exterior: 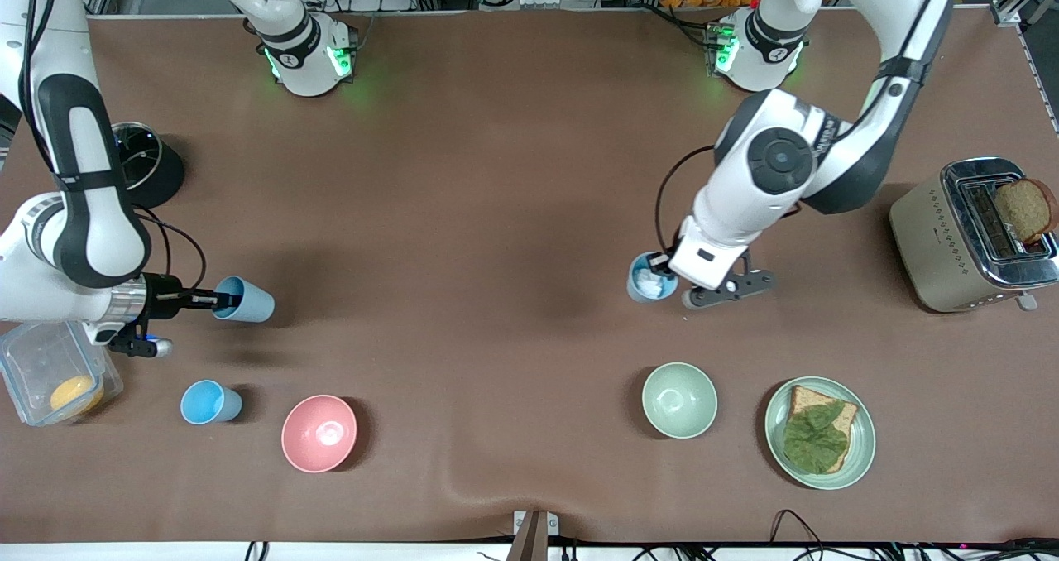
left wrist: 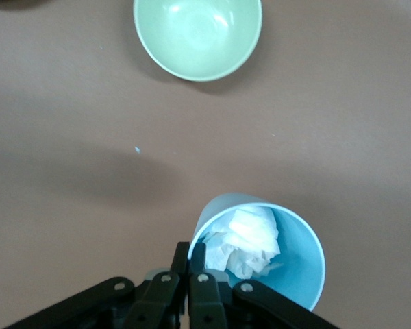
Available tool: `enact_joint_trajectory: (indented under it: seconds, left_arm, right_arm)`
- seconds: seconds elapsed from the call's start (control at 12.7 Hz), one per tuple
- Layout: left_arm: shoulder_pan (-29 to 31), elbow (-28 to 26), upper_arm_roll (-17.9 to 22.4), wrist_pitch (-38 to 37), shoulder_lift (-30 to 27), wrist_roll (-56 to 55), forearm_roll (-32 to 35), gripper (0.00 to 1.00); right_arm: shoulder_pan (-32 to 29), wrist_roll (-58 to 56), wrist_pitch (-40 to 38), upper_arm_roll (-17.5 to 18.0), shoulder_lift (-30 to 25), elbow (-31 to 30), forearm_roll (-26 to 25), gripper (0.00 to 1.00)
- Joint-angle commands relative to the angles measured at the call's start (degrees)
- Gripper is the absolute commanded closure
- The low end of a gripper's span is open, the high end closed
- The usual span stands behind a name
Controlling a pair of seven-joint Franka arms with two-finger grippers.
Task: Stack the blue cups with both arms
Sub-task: 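Carry the tissue cup to mid-table with the left gripper and set it down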
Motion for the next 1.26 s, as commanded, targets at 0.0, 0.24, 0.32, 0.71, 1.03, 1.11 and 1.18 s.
enact_joint_trajectory:
  seconds: [0.0,0.24,0.32,0.71,1.03,1.11,1.18]
  left_arm:
    - [-3.54,3.64,0.22,-0.95,3.19,-5.77,0.94,1.00]
    - [-6.18,4.53,0.39,-0.07,5.47,-9.65,1.03,1.00]
    - [-6.89,4.61,0.39,0.71,5.91,-10.79,1.29,1.00]
    - [-10.49,4.79,0.39,4.40,9.51,-19.31,5.86,1.00]
    - [-14.27,8.21,0.66,7.66,14.26,-25.73,6.92,1.00]
    - [-14.97,9.70,0.66,8.10,15.66,-27.14,7.01,1.00]
    - [-15.85,11.02,0.74,8.19,16.89,-28.37,7.10,1.00]
  right_arm:
    - [0.42,4.99,-1.11,0.00,0.26,-0.05,6.97,1.00]
    - [-0.36,8.85,-2.26,0.08,0.79,-0.05,14.26,1.00]
    - [-1.58,8.96,-4.61,0.00,1.66,-0.05,19.52,1.00]
    - [-2.04,15.26,-7.27,0.00,1.76,0.39,25.02,1.00]
    - [2.08,26.58,-6.66,-0.27,1.24,3.19,24.15,1.00]
    - [3.84,30.54,-6.22,-0.53,1.23,4.51,22.83,1.00]
    - [5.42,34.24,-5.17,-0.44,1.23,5.91,19.08,1.00]
